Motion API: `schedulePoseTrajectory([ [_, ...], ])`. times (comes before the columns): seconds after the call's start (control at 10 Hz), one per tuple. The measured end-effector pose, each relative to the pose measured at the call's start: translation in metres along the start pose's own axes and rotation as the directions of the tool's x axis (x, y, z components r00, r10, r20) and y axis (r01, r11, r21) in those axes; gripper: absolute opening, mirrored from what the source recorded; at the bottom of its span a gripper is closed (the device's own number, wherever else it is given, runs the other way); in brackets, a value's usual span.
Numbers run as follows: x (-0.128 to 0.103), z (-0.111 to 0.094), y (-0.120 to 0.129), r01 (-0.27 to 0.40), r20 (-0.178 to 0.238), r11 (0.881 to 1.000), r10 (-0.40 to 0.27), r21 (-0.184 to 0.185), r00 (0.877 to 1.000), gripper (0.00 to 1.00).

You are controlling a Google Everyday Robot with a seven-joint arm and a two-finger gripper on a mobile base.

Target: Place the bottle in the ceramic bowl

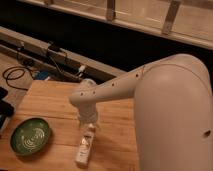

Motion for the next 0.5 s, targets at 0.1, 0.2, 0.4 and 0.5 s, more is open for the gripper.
schedulePoseTrajectory([
  [0.1,0.003,0.002,0.003,0.002,-0.008,1.000,-0.002,-0.006,1.000,0.65],
  [0.2,0.005,0.006,0.006,0.004,-0.022,1.000,-0.005,-0.012,1.000,0.65],
  [0.4,0.006,0.024,0.012,0.007,-0.057,1.000,-0.008,-0.023,0.998,0.65],
  [0.5,0.006,0.032,0.014,0.006,-0.073,1.000,-0.008,-0.021,0.997,0.65],
])
